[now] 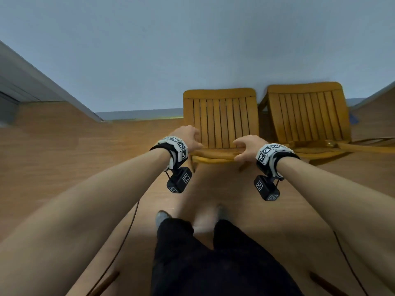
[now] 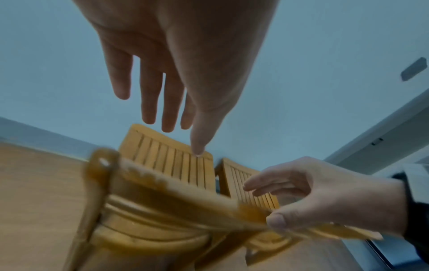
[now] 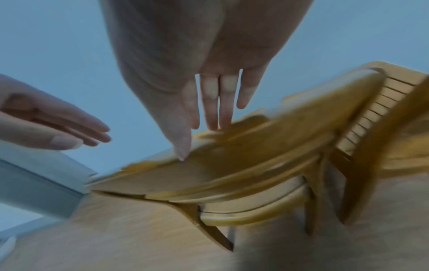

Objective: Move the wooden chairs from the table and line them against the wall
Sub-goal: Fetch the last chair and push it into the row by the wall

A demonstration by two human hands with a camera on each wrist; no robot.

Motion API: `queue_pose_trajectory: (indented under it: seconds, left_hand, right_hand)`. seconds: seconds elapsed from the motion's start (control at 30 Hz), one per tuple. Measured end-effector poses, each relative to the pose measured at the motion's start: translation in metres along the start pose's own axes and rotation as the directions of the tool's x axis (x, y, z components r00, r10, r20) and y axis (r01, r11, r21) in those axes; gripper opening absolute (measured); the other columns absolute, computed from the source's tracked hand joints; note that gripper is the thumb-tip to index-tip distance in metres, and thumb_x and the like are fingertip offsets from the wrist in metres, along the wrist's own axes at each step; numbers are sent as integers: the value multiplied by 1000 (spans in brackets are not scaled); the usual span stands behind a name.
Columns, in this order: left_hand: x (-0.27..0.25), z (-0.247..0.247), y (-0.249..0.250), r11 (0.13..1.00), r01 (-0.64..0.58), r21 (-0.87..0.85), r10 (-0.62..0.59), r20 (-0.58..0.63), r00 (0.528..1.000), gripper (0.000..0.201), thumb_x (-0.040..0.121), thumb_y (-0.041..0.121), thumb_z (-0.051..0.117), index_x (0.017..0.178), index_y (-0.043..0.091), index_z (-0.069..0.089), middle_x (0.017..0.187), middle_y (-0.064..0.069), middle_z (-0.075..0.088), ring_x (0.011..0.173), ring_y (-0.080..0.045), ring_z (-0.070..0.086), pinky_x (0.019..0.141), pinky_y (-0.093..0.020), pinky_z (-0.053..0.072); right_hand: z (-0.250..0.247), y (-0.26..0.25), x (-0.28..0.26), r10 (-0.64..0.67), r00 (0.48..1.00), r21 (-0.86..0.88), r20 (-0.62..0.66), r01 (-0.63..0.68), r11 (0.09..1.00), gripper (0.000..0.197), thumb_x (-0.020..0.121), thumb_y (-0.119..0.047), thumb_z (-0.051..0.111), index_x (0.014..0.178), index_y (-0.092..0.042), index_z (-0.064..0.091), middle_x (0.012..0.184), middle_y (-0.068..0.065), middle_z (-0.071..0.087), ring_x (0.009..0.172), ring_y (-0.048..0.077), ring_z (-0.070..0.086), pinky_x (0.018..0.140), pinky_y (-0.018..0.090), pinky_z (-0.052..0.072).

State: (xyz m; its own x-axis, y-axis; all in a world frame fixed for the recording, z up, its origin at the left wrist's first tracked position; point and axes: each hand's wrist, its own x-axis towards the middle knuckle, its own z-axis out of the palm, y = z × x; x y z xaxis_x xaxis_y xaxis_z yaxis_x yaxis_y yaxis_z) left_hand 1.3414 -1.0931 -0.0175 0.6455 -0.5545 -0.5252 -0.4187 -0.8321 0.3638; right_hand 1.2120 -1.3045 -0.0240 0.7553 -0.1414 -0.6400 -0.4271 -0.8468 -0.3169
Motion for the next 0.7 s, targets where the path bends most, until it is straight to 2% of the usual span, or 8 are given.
queue_pose_trajectory:
  seconds: [0.07,0.13,0.23,0.37,0.53,0.7]
  left_hand:
    - [-14,-21,-20,999,37,1,-36,-36,999,64,86,44,70,143,20,54,143,0,58,123,-22,59,96,-36,49]
    - [-32,-44,-47,997,77,19,-76,-70,995,66,87,43,69,146,20,51,146,0,55,130,-23,55,104,-38,45]
    - [-64,-81,-95,988,157,11,-155,-119,981,66,87,44,67,147,20,50,145,-1,56,127,-24,57,102,-38,46]
    - [-118,-140,-172,967,251,-44,-254,-202,946,65,90,41,66,147,16,49,147,-3,54,129,-25,56,104,-39,46]
    - [-195,-200,-278,908,398,-129,-419,-308,854,66,88,45,70,146,19,51,144,-4,57,127,-26,57,103,-40,48]
    - [-290,-221,-378,820,519,-241,-572,-368,733,65,86,50,69,143,23,55,140,-2,59,122,-27,60,99,-39,50]
  right_hand:
    - [-11,-33,1,-44,999,-51,-29,42,998,69,84,-49,72,145,-28,50,149,-2,51,131,21,52,103,40,48]
    - [-24,-72,3,-80,994,-98,-70,73,992,67,87,-52,67,146,-28,49,150,-2,50,131,21,53,103,39,48]
    - [-42,-134,8,-115,989,-156,-91,100,983,64,91,-47,63,148,-26,47,151,0,49,130,24,54,102,39,49]
    - [-58,-230,27,-202,973,-219,-111,174,960,69,86,-45,66,149,-25,46,151,0,50,131,23,53,106,37,45]
    - [-65,-373,41,-343,933,-245,-110,309,919,66,89,-34,67,150,-19,45,150,1,51,135,23,51,112,36,40]
    - [-49,-521,40,-489,868,-303,-90,443,843,64,88,-34,67,147,-19,49,147,0,54,131,23,54,109,36,43]
